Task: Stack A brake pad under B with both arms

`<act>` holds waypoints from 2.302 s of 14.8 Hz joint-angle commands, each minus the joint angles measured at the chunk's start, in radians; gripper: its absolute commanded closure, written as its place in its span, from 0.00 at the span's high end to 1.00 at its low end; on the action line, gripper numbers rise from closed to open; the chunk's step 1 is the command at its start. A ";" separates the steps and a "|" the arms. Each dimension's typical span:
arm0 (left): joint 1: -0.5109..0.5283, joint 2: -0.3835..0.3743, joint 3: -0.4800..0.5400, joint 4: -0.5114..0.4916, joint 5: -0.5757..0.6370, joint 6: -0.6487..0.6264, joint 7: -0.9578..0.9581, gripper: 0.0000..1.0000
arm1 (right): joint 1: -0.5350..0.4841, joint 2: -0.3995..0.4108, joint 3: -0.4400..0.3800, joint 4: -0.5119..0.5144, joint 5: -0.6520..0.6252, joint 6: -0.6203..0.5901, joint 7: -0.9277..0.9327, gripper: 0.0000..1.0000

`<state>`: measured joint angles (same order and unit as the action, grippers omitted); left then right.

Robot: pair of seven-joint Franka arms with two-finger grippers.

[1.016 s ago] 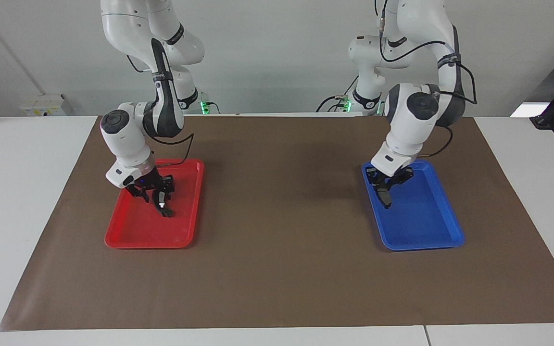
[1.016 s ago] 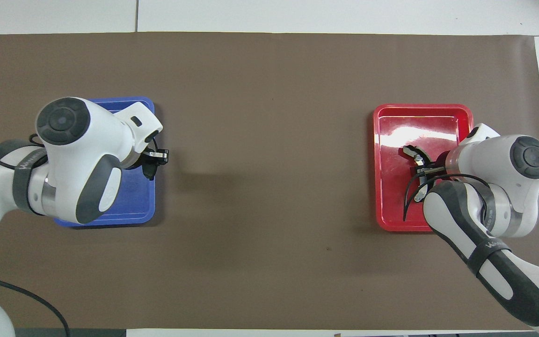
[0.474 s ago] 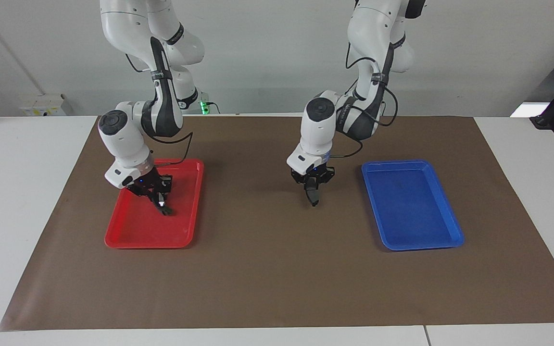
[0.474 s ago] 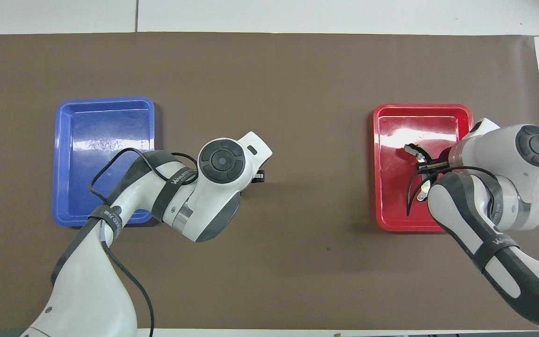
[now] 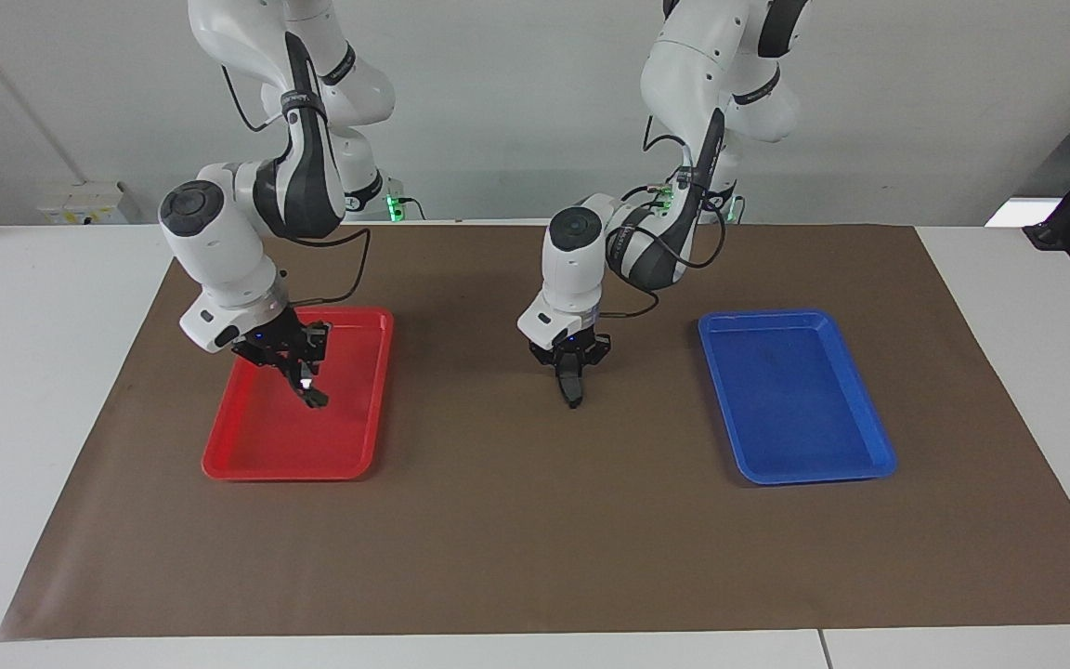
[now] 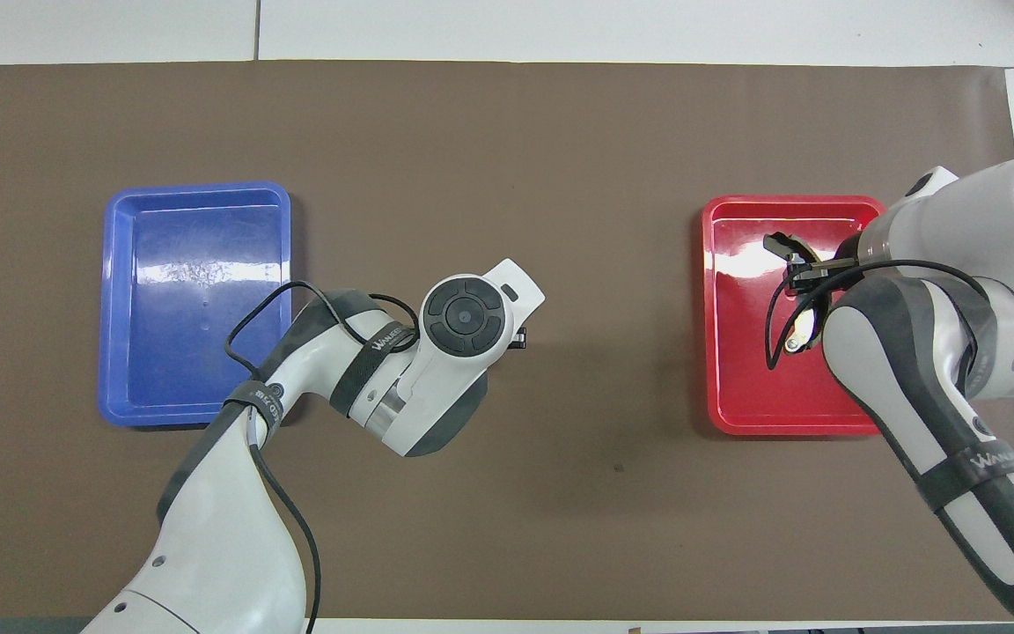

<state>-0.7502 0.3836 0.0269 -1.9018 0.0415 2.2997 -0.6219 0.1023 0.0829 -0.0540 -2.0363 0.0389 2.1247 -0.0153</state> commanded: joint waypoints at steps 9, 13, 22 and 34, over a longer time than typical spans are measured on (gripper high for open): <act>0.153 -0.222 0.016 -0.083 0.001 -0.109 0.092 0.99 | 0.230 0.018 0.010 0.061 0.024 -0.019 0.227 0.00; 0.307 -0.327 0.018 -0.079 0.001 -0.270 0.310 0.99 | 0.338 0.119 0.010 0.175 0.026 -0.020 0.345 0.00; 0.574 -0.451 0.027 -0.001 0.001 -0.452 0.637 0.99 | 0.556 0.383 0.008 0.378 0.010 0.076 0.532 0.00; 0.640 -0.427 0.031 0.210 -0.002 -0.727 0.714 0.99 | 0.590 0.422 0.008 0.349 0.006 0.170 0.574 0.00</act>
<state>-0.1485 -0.0640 0.0621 -1.7241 0.0415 1.6094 0.0397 0.6994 0.5085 -0.0490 -1.6874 0.0399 2.2759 0.5420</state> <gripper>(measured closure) 0.009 0.577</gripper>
